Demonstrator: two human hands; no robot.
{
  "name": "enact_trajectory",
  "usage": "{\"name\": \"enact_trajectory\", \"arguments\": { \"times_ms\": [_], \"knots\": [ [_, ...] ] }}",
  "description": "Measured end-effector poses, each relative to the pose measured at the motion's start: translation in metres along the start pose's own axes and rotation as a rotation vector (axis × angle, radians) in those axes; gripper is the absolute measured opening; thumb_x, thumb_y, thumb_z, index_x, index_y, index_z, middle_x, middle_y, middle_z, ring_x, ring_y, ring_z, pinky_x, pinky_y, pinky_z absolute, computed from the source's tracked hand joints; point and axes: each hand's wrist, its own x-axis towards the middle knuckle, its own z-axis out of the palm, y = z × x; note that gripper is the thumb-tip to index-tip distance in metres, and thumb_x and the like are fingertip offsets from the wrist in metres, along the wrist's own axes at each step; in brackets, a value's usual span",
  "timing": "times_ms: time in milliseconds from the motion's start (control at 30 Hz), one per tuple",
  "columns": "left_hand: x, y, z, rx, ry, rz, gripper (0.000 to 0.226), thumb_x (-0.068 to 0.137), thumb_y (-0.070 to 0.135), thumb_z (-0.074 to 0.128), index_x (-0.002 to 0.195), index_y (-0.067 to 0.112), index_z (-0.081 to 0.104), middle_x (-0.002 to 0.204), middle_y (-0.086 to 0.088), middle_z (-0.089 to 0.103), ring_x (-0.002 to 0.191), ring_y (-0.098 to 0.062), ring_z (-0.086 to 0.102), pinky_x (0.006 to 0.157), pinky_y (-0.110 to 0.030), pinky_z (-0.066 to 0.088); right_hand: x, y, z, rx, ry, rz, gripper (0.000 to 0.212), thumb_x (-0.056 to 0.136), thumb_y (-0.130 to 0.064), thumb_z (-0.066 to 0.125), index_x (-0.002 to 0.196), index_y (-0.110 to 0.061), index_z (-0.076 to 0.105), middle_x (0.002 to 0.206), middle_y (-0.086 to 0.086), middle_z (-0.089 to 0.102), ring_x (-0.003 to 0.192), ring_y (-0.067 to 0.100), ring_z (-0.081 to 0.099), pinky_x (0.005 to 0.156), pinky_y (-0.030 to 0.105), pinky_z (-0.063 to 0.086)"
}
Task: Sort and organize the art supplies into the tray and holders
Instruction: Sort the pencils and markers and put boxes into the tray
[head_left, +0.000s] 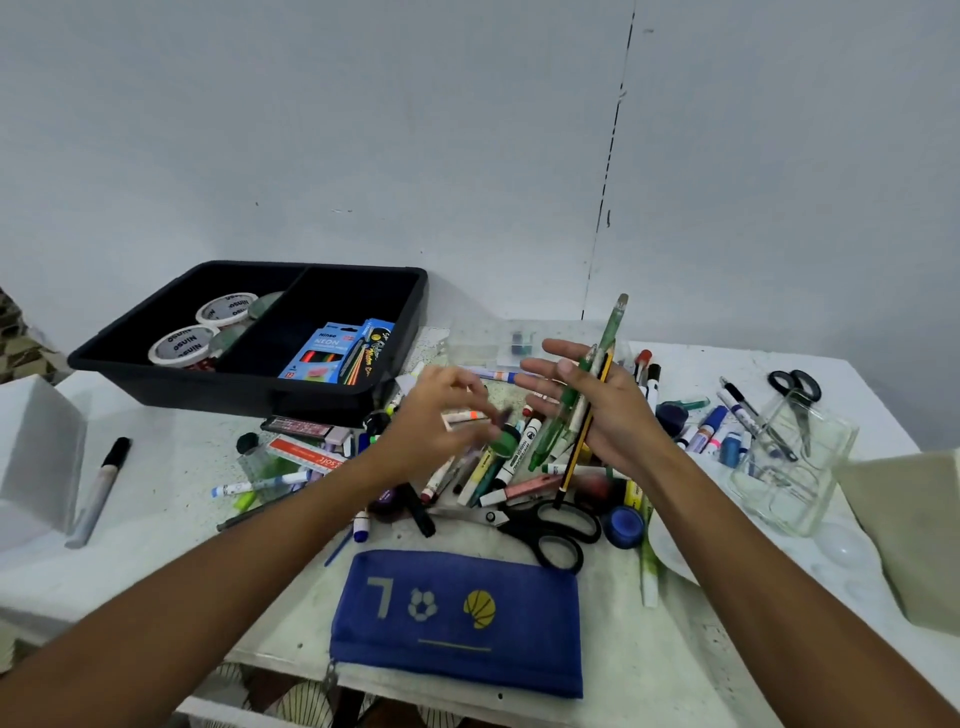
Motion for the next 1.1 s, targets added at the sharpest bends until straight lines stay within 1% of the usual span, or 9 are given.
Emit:
{"name": "enact_trajectory", "arguments": {
  "times_ms": [133,233,333,433,600,767,867,967,1100],
  "knots": [
    [0.018,0.027,-0.004,-0.454,0.219,-0.292,0.015,0.077,0.019,0.077,0.087,0.009,0.075,0.099,-0.009,0.069,0.097,-0.023,0.065,0.088,-0.038,0.052,-0.011,-0.002,0.01,-0.101,-0.153,0.019,0.03,0.098,-0.009,0.047,0.127,-0.009,0.055,0.118,0.012,0.068,0.108,0.027,0.066,0.091,0.038,0.055],
    [0.023,0.051,0.005,-0.688,0.189,-0.402,0.007,0.084,0.006,0.069,0.087,0.002,0.073,0.085,-0.009,0.074,0.075,-0.022,0.069,0.064,-0.033,0.056,-0.018,0.0,0.025,-0.128,-0.21,0.009,0.023,0.098,-0.005,0.047,0.114,-0.011,0.061,0.102,0.009,0.073,0.096,0.026,0.07,0.086,0.039,0.057],
    [0.028,0.065,0.012,-0.747,0.25,-0.529,0.009,0.089,0.011,0.064,0.089,0.006,0.071,0.066,0.002,0.068,0.05,-0.012,0.055,0.045,-0.022,0.044,-0.022,0.002,0.033,-0.09,-0.173,0.025,0.016,0.096,0.001,0.048,0.102,-0.003,0.062,0.082,0.012,0.072,0.073,0.022,0.07,0.073,0.037,0.06],
    [0.026,0.056,0.013,-0.86,0.34,-0.701,0.02,0.093,0.031,0.059,0.1,0.014,0.067,0.09,-0.004,0.068,0.077,-0.018,0.058,0.068,-0.033,0.049,-0.022,-0.004,0.032,-0.021,-0.1,0.009,0.015,0.096,0.003,0.047,0.101,-0.002,0.06,0.073,0.009,0.07,0.065,0.019,0.068,0.063,0.032,0.058],
    [-0.005,0.054,0.038,-1.252,0.279,-0.884,0.051,0.096,0.05,0.04,0.107,0.006,0.063,0.093,-0.012,0.068,0.082,-0.026,0.062,0.081,-0.042,0.047,-0.021,-0.031,0.032,0.128,-0.027,-0.127,0.016,0.098,0.001,0.042,0.104,-0.005,0.056,0.078,0.012,0.069,0.068,0.025,0.067,0.07,0.041,0.058],
    [-0.017,0.072,0.065,-1.639,0.212,-0.809,0.066,0.09,0.063,0.037,0.111,0.005,0.061,0.105,-0.017,0.067,0.105,-0.037,0.06,0.096,-0.054,0.043,-0.032,-0.026,0.042,0.054,-0.079,-0.172,0.022,0.094,0.005,0.048,0.112,-0.006,0.056,0.084,0.015,0.07,0.071,0.028,0.067,0.076,0.043,0.056],
    [-0.016,0.079,0.063,-1.675,0.29,-0.805,0.071,0.09,0.066,0.031,0.123,0.009,0.058,0.114,-0.016,0.064,0.101,-0.032,0.062,0.089,-0.047,0.047,-0.039,-0.011,0.047,-0.062,-0.061,-0.138,0.019,0.091,0.003,0.056,0.108,-0.003,0.061,0.089,0.018,0.071,0.075,0.028,0.07,0.075,0.038,0.057],
    [-0.021,0.078,0.058,-1.648,0.309,-0.806,0.071,0.091,0.067,0.028,0.121,0.01,0.058,0.126,-0.018,0.058,0.11,-0.034,0.055,0.093,-0.047,0.044,-0.04,-0.004,0.05,-0.004,-0.048,-0.106,0.016,0.092,0.002,0.055,0.106,-0.002,0.062,0.096,0.022,0.071,0.083,0.033,0.07,0.077,0.04,0.059],
    [-0.03,0.072,0.054,-1.681,0.321,-0.789,0.074,0.091,0.067,0.031,0.138,0.013,0.047,0.143,-0.016,0.046,0.118,-0.033,0.051,0.104,-0.049,0.036,-0.039,0.008,0.058,0.034,-0.072,-0.088,0.025,0.092,0.002,0.056,0.116,-0.005,0.058,0.099,0.022,0.07,0.086,0.033,0.07,0.077,0.04,0.057]
  ]
}}
